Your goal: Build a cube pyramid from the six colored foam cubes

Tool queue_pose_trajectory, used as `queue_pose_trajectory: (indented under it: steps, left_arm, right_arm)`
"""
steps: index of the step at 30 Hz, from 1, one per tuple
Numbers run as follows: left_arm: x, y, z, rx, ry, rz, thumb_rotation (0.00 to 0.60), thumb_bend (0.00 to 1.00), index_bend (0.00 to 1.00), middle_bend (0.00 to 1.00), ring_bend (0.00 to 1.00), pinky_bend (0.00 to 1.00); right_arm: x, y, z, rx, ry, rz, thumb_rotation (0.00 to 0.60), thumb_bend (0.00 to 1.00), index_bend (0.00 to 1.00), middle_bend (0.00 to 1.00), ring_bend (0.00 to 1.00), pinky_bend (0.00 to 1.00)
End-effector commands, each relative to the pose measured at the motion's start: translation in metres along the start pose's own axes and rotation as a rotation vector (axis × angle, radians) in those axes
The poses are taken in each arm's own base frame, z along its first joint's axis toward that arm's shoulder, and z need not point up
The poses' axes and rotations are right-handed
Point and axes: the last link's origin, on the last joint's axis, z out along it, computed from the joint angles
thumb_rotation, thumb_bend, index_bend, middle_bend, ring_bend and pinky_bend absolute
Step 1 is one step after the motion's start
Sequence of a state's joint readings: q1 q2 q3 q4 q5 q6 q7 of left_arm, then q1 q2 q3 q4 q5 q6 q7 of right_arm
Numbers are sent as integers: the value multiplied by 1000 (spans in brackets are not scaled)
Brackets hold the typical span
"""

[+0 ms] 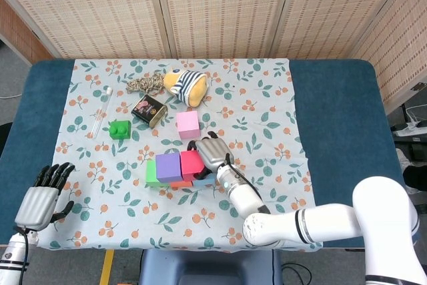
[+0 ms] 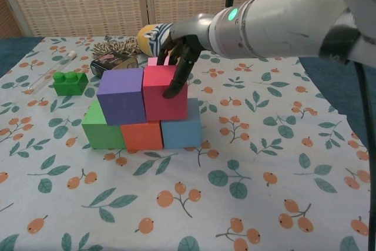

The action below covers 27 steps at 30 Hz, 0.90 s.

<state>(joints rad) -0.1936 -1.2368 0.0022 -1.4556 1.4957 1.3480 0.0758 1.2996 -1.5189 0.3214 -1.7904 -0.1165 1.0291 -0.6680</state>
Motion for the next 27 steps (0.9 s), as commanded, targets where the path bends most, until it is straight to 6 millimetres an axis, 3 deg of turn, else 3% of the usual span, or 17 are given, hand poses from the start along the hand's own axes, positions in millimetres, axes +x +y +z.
queue_pose_trajectory:
  steps: [1, 11, 16, 27]
  left_arm:
    - [0, 0, 0, -1, -1, 0, 600, 354, 0, 35, 0, 47]
    - [0, 0, -1, -3, -2, -3, 600, 352, 0, 35, 0, 47]
    - [0, 1, -1, -8, -7, -2, 600, 352, 0, 35, 0, 47]
    - [0, 0, -1, -5, -6, -4, 600, 353, 0, 35, 0, 47]
  right_arm:
    - [0, -2, -1, 2, -1, 5, 600, 425, 572, 461, 208, 17]
    - [-2, -6, -1, 7, 2, 4, 600, 423, 503, 460, 208, 17]
    - [-6, -7, -1, 8, 0, -7, 600, 422, 386, 452, 208, 17]
    - [-7, -8, 1, 7, 0, -13, 600, 413, 64, 256, 117, 16]
